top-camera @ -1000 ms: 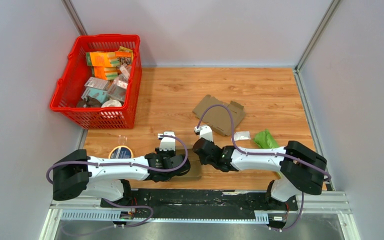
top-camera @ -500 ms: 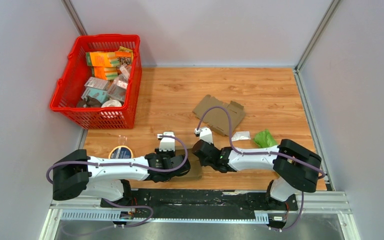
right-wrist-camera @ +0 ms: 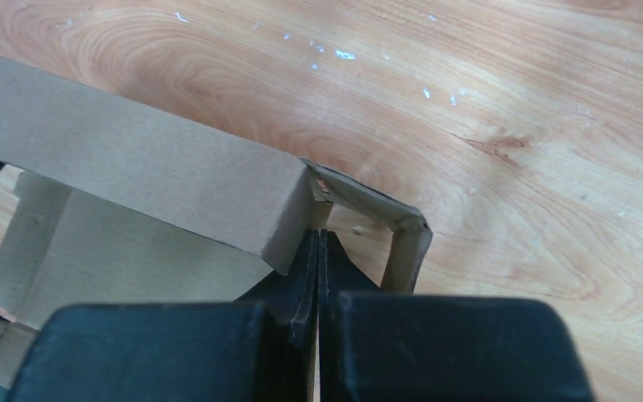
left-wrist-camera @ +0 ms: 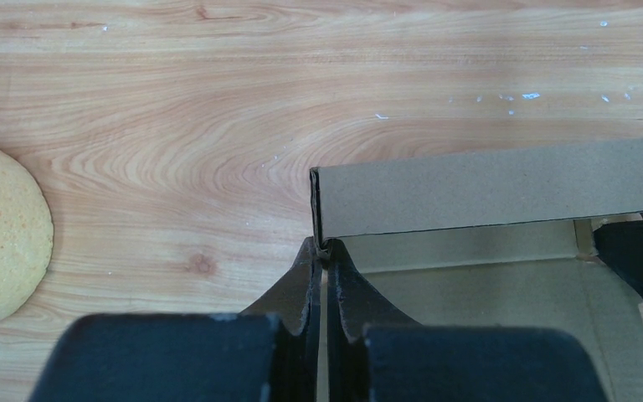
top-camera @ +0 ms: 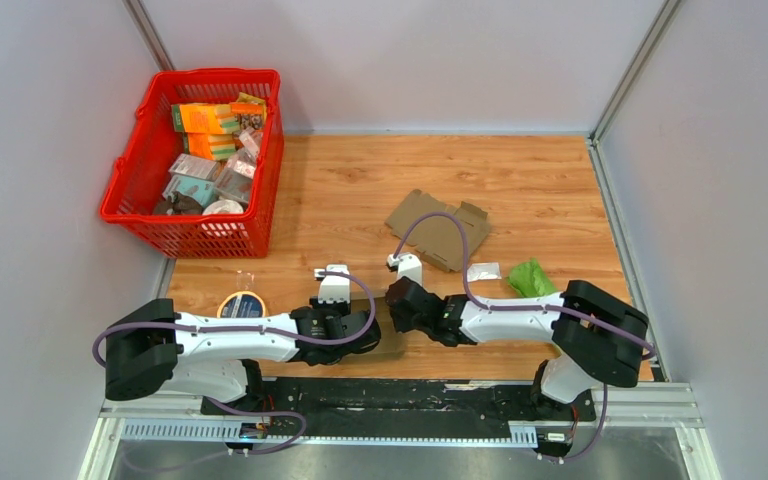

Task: Fold the paper box

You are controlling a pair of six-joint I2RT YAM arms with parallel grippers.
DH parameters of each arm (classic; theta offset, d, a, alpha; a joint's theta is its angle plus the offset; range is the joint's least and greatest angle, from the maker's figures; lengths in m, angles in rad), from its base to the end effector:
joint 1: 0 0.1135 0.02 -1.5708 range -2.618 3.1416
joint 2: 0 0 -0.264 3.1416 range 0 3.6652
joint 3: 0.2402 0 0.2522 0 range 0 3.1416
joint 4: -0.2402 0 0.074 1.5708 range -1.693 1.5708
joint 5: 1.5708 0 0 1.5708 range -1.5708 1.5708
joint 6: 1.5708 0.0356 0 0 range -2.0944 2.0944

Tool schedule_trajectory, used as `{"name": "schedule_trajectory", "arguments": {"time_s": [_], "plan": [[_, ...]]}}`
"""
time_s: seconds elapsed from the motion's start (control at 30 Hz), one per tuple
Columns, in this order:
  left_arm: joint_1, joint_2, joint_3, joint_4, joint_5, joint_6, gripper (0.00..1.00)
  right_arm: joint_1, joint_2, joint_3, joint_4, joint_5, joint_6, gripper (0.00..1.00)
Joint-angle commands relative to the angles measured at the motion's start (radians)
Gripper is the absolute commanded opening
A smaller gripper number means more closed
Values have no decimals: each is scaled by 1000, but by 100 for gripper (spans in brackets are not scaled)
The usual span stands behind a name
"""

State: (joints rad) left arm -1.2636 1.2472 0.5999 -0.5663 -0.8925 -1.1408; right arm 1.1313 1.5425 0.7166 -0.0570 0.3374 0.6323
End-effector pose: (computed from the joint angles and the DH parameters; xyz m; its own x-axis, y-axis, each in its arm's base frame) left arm 0.0873 -0.1835 0.1737 -0.5869 -0.0361 -0.8088 -0.0425 0.9990 -0.0137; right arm 0.1345 0.2583 0.1549 -0.7170 -0.2143 -0.6633 -0.4224 0.8905 0.1689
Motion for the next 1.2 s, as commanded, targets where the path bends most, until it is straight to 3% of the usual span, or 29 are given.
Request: {"name": "schedule_trajectory", "arguments": {"time_s": [0.0, 0.37, 0.5, 0.8, 0.83, 0.87, 1.03, 1.17], "plan": [[-10, 0, 24, -12, -14, -19, 0, 5, -2, -6, 88, -26, 21, 0], [-13, 11, 21, -4, -17, -25, 0, 4, 137, 8, 63, -61, 75, 0], [-16, 20, 9, -4, -31, -53, 0, 5, -8, 3, -7, -52, 40, 0], [-19, 46, 12, -43, -56, -85, 0, -21, -326, -38, -228, -162, -134, 40], [-20, 43, 9, -41, -57, -86, 0, -25, -366, -70, -222, -169, -146, 51], [-20, 43, 8, -40, -59, -89, 0, -42, -383, -89, -207, -185, -178, 55], [-23, 46, 8, -46, -59, -97, 0, -59, -346, -86, -146, -197, -252, 61], [-26, 43, 8, -53, -62, -108, 0, -59, -228, -11, -130, -123, -261, 55]]}}
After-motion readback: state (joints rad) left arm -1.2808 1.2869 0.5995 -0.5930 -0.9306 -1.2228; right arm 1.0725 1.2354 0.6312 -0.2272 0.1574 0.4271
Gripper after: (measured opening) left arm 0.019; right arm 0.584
